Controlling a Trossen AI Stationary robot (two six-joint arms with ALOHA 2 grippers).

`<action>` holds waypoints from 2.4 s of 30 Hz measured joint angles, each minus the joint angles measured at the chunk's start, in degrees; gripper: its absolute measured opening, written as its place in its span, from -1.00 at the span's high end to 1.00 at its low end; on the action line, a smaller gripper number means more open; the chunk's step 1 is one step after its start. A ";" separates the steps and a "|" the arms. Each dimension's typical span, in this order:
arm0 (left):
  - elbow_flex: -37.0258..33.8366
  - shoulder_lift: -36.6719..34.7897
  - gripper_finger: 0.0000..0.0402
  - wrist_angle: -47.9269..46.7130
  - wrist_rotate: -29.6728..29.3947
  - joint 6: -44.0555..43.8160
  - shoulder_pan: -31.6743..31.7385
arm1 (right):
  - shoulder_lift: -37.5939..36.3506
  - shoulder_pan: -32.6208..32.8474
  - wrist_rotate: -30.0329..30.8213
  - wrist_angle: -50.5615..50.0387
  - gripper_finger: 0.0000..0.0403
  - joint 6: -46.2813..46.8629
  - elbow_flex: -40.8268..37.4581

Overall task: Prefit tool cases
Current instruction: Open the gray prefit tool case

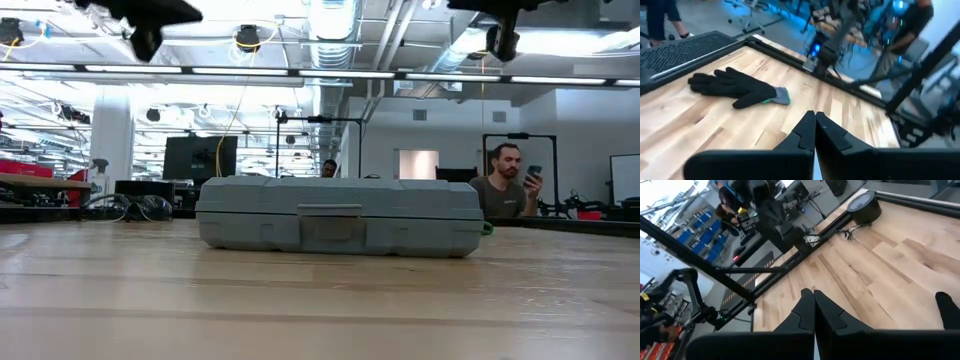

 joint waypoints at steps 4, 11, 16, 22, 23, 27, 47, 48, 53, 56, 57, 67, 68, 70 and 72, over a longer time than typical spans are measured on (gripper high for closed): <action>9.46 7.85 1.00 -6.76 1.84 3.61 -0.02 | 1.00 2.62 -0.24 -2.19 1.00 0.51 0.65; 22.45 18.69 1.00 -12.26 7.43 8.65 -0.20 | 13.69 14.34 5.31 -3.73 1.00 4.07 -1.06; 26.45 22.09 1.00 -13.53 7.89 11.40 -1.21 | 25.77 20.81 9.37 2.72 1.00 6.93 -1.06; 26.90 22.58 1.00 -13.40 7.91 11.24 -1.72 | 38.08 25.21 10.38 15.11 1.00 10.80 -1.03; 26.90 22.58 1.00 -13.36 7.91 11.08 -1.88 | 40.08 25.91 10.59 16.57 1.00 11.45 -1.03; 26.90 22.17 1.00 -13.29 7.91 10.99 -2.50 | 46.76 27.83 11.45 20.28 1.00 14.13 -1.03; 26.92 22.17 1.00 -13.42 7.80 10.26 -3.72 | 52.15 21.34 21.61 21.67 1.00 17.11 -0.88; 26.92 22.17 1.00 -13.42 7.80 10.27 -3.72 | 52.15 21.30 21.29 21.92 1.00 16.72 -0.90; 26.90 22.17 1.00 -13.42 7.76 9.80 -3.72 | 51.28 21.94 20.53 24.07 1.00 16.44 -1.15; 26.22 22.11 1.00 -13.27 7.60 6.17 -4.71 | 47.86 23.63 20.47 23.81 1.00 16.26 -1.30; 25.34 22.07 1.00 -13.11 7.15 5.03 -5.66 | 46.29 24.43 20.95 23.46 1.00 16.28 -1.22; 2.84 22.43 1.00 -1.95 -8.26 -16.22 -19.25 | 41.33 30.91 29.42 5.50 1.00 24.25 -1.14; 0.25 22.80 1.00 0.81 -9.29 -18.41 -19.93 | 41.69 31.08 29.41 5.59 1.00 24.86 -1.14; -4.06 23.76 1.00 4.85 -10.91 -21.81 -20.44 | 42.56 31.46 29.43 6.99 1.00 26.08 -1.14; -6.98 24.91 1.00 6.03 -13.71 -22.49 -20.22 | 43.67 32.19 29.43 9.11 1.00 27.75 -1.14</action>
